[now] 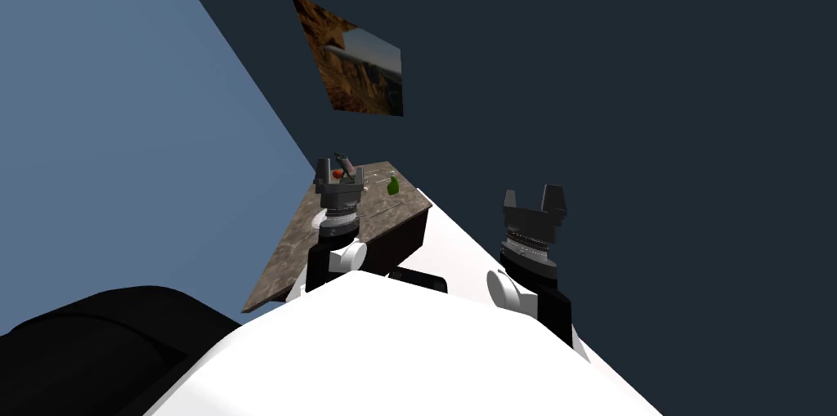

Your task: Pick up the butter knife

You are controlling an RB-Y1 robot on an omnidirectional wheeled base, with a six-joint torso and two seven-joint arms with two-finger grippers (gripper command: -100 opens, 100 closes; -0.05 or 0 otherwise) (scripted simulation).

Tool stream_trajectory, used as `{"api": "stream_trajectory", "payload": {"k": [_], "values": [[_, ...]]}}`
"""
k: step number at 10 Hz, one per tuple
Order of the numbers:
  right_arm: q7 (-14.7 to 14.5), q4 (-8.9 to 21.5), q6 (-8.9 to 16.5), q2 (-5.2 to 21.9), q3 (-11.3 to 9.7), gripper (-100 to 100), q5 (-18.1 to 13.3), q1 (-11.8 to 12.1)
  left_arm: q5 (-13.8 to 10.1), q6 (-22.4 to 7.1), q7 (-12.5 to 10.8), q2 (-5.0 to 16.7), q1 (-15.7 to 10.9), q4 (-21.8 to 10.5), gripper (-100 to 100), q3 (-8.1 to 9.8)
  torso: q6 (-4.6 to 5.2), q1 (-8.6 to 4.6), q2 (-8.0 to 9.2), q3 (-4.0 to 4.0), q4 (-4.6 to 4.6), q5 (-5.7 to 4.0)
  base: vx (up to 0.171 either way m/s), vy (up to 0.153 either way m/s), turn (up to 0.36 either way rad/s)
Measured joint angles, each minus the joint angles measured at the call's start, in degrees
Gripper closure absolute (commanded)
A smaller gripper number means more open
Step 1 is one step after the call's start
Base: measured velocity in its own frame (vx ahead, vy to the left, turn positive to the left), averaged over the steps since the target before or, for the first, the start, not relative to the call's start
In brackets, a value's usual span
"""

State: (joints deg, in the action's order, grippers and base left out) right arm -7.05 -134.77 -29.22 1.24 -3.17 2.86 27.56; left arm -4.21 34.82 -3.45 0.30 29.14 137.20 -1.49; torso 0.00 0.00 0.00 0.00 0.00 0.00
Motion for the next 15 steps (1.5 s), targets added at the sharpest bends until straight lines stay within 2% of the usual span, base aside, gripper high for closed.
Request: {"api": "stream_trajectory", "payload": {"k": [3,5,7,9,11,13,15], "values": [[0.0,0.0,0.0,0.0,0.0,0,0.0,-0.01,-2.06,-2.95,-2.22,4.54,-0.78,-0.78,-100,0.75,0.0,-0.13,0.33,0.19,0.07,-0.03,-0.091,-0.035,-0.033],[0.0,0.0,0.0,0.0,0.0,0,0.0,-0.01,-3.88,-4.93,-4.32,7.48,-1.48,-2.58,-100,1.09,0.01,-0.02,0.33,0.19,0.08,0.0,-0.079,-0.009,-0.047],[0.0,0.0,0.0,0.0,0.0,0,0.0,-0.01,-6.62,-8.18,-7.22,10.87,-2.6,-4.04,-100,2.13,0.01,-0.01,0.29,0.17,0.07,0.0,-0.064,-0.012,-0.035],[0.0,0.0,0.0,0.0,0.0,0,0.0,-0.01,-8.42,-11.17,-9.0,12.84,-3.11,-4.39,-100,2.7,0.0,-0.03,0.18,0.11,0.04,-0.01,-0.048,-0.019,-0.042],[0.0,0.0,0.0,0.0,0.0,0,0.0,-0.01,-11.6,-14.74,-12.13,16.21,-4.05,-6.25,-100,3.33,0.01,-0.04,0.21,0.12,0.05,-0.01,-0.053,-0.014,-0.053],[0.0,0.0,0.0,0.0,0.0,0,0.0,0.0,-13.56,-17.59,-14.08,18.24,-4.61,-7.77,-100,3.44,0.01,-0.01,0.13,0.08,0.03,0.0,-0.027,-0.009,-0.03],[0.0,0.0,0.0,0.0,0.0,0,0.0,0.0,-15.92,-20.53,-16.23,20.58,-5.04,-8.4,-100,4.37,0.01,-0.01,0.08,0.05,0.02,0.0,-0.026,-0.017,-0.064]]}}
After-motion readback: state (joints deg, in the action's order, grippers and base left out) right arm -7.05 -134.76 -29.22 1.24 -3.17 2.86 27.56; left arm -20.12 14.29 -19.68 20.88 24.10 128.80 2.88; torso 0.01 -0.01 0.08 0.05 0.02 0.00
